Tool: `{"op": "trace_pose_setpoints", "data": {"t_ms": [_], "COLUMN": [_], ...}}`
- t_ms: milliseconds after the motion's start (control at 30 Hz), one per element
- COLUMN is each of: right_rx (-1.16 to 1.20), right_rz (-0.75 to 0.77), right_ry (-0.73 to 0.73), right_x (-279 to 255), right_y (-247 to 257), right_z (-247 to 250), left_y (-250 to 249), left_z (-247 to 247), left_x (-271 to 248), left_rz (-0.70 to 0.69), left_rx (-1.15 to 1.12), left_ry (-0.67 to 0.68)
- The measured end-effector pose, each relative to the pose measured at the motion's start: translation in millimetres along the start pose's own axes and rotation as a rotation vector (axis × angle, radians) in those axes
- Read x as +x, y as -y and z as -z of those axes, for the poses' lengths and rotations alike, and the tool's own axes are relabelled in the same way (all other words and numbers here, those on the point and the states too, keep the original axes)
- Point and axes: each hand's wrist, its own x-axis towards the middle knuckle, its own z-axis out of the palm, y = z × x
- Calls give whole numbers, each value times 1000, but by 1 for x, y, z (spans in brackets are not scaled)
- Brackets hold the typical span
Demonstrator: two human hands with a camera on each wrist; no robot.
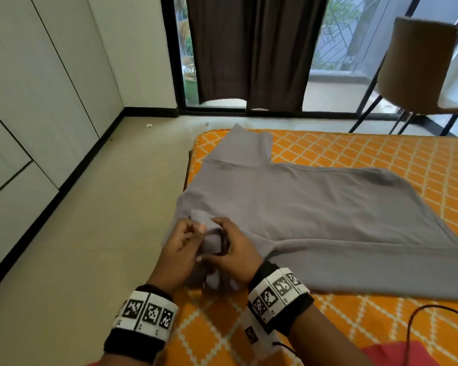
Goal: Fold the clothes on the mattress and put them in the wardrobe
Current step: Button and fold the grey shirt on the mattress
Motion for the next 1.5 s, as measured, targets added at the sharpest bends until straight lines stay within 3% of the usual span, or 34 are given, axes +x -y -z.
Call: {"op": "trace_pose_setpoints", "data": {"t_ms": [100,167,233,300,367,500,600,667,700,767,833,867,933,1100,1233,1300,1400,1500], "right_rx": [21,-2,-21,-137,-207,172,46,-234,-374,-682,-945,-1028,-1026,-695,-607,-515,-410,-347], "right_rz": [36,34,75,143,163,23,326,536,543,368,1,-155,-299,-347,-403,-419,-396,-335], "right_ry": [-81,-114,-128,-165,-234,-151,-160,-159,-184,-258,-154,-95,-49,53,47,-18,-54,-43], "right_x": [9,14,17,17,16,7,2,-3,-6,-10,-16,-18,-21,-17,-12,-10,-8,-3], "right_y": [-12,-18,-18,-13,-8,2,11,12,12,3,-7,-14,-28,-51,-65,-72,-76,-76], "right_z": [9,21,38,56,70,85,98,112,119,138,157,164,172,146,122,115,107,105], "left_y": [3,12,26,41,52,60,57,57,58,59,58,58,56,51,47,47,44,45], "left_z": [-3,7,21,27,28,24,22,23,24,27,27,26,25,28,32,32,28,25], "left_x": [-2,1,7,12,16,20,20,21,21,20,18,18,18,13,9,9,9,11], "left_rz": [7,4,92,198,211,234,245,259,263,281,291,290,285,336,414,363,274,284], "left_rx": [-13,199,407,527,569,776,942,963,943,873,839,829,811,701,679,702,644,638], "left_ry": [77,0,-62,-38,-30,-105,-142,-166,-169,-178,-188,-186,-183,-245,-197,-142,-163,-175]}}
